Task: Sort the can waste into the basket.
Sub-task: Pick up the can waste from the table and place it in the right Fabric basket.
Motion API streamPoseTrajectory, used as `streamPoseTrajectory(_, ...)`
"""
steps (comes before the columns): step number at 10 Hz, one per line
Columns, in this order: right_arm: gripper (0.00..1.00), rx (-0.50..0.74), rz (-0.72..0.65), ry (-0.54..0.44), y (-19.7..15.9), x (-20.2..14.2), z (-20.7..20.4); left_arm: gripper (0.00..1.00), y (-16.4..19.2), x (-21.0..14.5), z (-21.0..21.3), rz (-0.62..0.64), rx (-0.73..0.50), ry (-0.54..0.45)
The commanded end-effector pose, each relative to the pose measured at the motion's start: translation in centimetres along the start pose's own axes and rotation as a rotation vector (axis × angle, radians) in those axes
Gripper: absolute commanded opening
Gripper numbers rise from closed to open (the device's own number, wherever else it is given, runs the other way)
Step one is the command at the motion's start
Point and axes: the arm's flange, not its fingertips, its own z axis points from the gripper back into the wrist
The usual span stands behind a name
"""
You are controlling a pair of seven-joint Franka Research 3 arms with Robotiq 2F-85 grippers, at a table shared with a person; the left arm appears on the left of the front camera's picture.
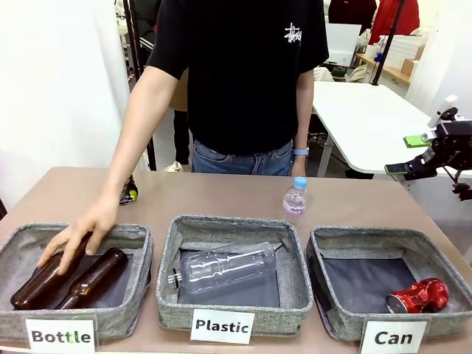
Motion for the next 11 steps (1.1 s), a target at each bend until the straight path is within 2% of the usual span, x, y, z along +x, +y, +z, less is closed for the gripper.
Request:
streamPoseTrajectory(1, 1.00, -0.002, 0.005, -0.002, 0.1, 0.0, 0.1, 1.00, -0.9, -0.7, -1.1, -0.031, -0.016, -0.045)
streamPoseTrajectory(2, 1.00, -0.002, 0.005, -0.002, 0.1, 0.0, 0.1, 1.00, -1.0, -0.5, -1.6, -0.030, 0.027, -0.063)
streamPoseTrajectory(6, 1.00, -0.002, 0.005, -0.002, 0.1, 0.0, 0.1, 1.00, -2.6, 0.7, -5.0, -0.079, 0.000, -0.028)
streamPoseTrajectory(9, 1.00, -0.002, 0.005, -0.002, 0.1, 0.0, 0.1, 1.00, -4.1, 1.2, -11.5, -0.143, -0.015, 0.089)
streamPoseTrajectory(11, 1.00, -0.002, 0.005, -0.002, 0.1, 0.0, 0.1, 1.00, -5.0, 0.8, -18.0, -0.231, -0.038, 0.159)
